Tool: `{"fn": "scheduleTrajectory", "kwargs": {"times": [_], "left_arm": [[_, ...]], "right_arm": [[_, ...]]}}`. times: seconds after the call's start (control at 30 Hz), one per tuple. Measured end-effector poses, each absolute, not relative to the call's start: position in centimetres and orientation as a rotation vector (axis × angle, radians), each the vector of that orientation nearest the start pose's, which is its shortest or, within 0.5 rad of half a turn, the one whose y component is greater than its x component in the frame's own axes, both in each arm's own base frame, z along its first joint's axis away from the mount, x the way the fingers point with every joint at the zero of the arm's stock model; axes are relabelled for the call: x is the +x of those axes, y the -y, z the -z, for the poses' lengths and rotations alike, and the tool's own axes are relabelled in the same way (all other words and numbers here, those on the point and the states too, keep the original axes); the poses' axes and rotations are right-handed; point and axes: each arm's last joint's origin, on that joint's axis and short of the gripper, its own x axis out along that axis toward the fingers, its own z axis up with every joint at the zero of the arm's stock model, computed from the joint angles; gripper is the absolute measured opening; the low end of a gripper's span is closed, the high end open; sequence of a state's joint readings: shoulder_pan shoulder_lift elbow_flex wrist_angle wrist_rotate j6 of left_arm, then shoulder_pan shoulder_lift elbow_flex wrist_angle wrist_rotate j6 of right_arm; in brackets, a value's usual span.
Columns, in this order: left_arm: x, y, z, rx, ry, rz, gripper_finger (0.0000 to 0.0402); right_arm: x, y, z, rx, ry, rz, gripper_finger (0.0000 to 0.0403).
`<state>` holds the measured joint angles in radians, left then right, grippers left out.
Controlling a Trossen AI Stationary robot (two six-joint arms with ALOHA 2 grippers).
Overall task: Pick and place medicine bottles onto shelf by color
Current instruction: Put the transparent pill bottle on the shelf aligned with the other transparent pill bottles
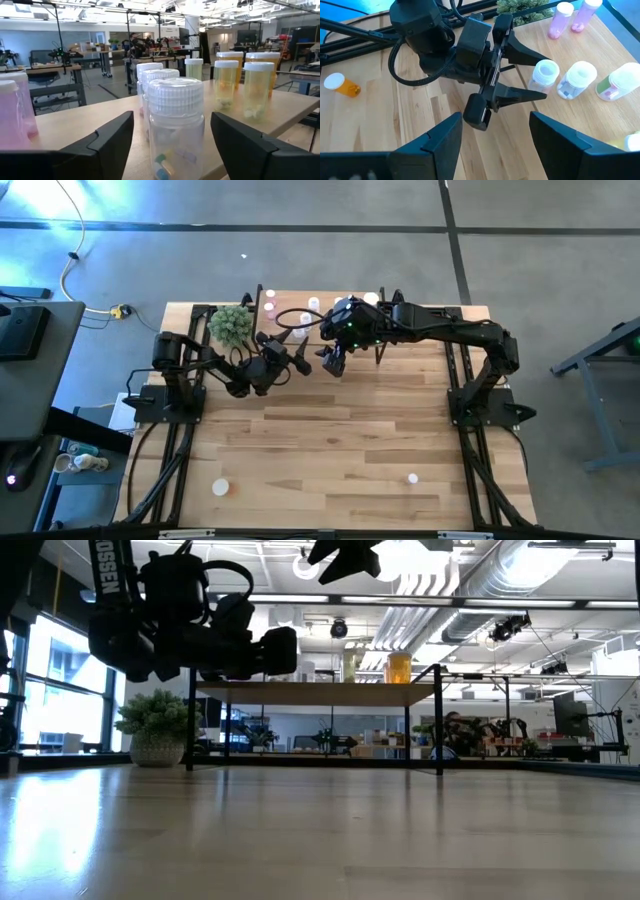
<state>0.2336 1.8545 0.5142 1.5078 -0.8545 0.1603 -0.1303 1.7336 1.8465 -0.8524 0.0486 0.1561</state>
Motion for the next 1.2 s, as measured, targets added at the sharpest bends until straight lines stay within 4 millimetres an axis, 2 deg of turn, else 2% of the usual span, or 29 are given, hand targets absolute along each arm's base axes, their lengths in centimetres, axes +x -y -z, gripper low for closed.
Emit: {"fn": "scheduleTrajectory", "kwargs": {"times": [0.57,1.2], "left_arm": [[28.1,-8.7,-15.4,0.062,0.132,-1.049,0.0266],[27.4,-8.4,-18.6,0.085,0.216,-1.033,0.0266]], "right_arm": [[36.8,5.0,-38.6,0.178,-0.725,0.228,0.0222],[36.8,5.0,-38.6,0.179,-0.725,0.228,0.0222]]}}
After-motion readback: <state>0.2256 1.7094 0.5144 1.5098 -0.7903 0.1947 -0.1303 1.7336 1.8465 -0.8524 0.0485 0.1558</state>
